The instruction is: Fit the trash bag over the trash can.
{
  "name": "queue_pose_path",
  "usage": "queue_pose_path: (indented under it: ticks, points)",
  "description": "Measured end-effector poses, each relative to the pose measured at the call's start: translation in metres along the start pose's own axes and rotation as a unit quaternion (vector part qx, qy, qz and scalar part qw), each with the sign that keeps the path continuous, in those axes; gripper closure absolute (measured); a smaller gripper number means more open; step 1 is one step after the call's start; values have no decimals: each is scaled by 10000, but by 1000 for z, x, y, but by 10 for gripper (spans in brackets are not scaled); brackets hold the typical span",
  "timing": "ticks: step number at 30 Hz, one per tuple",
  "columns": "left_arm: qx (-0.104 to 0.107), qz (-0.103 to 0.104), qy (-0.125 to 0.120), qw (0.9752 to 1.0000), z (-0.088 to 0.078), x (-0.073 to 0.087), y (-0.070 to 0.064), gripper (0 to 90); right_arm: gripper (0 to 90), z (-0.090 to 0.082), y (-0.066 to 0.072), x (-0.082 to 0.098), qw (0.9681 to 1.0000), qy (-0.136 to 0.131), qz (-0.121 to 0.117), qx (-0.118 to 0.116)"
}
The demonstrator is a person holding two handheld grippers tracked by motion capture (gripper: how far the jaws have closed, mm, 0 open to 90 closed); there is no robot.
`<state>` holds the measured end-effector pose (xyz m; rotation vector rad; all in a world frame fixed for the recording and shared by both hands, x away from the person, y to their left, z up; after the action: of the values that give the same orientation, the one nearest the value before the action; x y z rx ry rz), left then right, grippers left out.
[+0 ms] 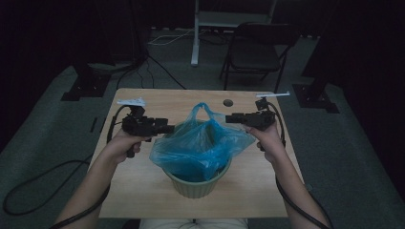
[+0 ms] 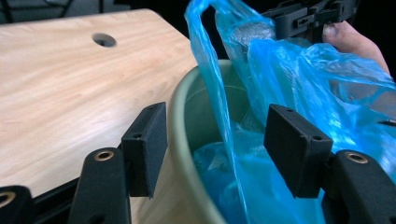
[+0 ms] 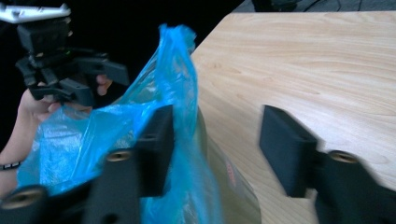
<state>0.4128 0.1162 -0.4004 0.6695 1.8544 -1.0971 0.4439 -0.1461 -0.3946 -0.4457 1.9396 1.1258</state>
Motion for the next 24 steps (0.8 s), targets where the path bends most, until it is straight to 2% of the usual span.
queue_pose_path:
  ticks: [1,2,3,4,5,10,11,12,13,14,16,17,20,21,23,24]
  points:
    - [59,-4,31,10000,4,0,-2,404,573,2,1,1,10000,43,-59,4]
    - [70,-5,47,10000,8,-1,-3,404,705,4,2,1,9999,71,-110,2]
    - [69,7,81,9999,11,-1,-4,404,793,5,3,1,9998,125,-169,10]
    - [80,45,107,9999,14,-2,-5,404,868,6,4,-1,9996,148,-241,61]
    - [97,72,160,9998,16,-3,-5,404,900,7,5,-3,9994,126,-314,105]
    - [2,187,278,9994,25,-5,-6,444,900,9,16,-22,9991,-202,-366,-28]
    - [-8,270,252,9993,26,-7,-6,526,900,9,18,-26,9988,-285,-386,-76]
    - [-8,270,252,9993,26,-7,-6,609,900,9,18,-26,9988,-285,-386,-76]
    - [-113,415,182,9989,25,-10,-5,609,900,8,20,-30,9986,-357,-386,-82]
    - [-192,490,115,9985,24,-12,-5,789,900,7,21,-37,9980,-446,-436,-49]
    - [-327,638,5,9974,20,-17,-4,900,900,6,21,-41,9978,-488,-459,24]
    - [-457,744,-42,9962,17,-19,-3,900,900,6,20,-43,9976,-514,-454,44]
    - [-693,877,-95,9937,10,-21,0,900,900,7,18,-45,9974,-558,-446,81]
    - [-908,1040,-57,9904,7,-20,2,900,900,7,16,-44,9969,-572,-505,168]
    - [-1017,1111,-13,9886,0,-17,6,900,900,11,10,-41,9944,-515,-788,471]
    - [-1209,1226,50,9850,-3,-14,11,900,900,12,6,-38,9922,-483,-928,680]
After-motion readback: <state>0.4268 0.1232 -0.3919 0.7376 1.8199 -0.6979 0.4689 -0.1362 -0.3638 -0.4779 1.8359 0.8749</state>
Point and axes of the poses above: each handheld gripper's, and its own axes: z roughly forward along the jaws, x roughly out of its underside, y roughly to its left, the point moved 8 cm from there along z, roughly forward along the jaws, and after that the axes turned 14 degrees about -y, right-handed, at the moved point
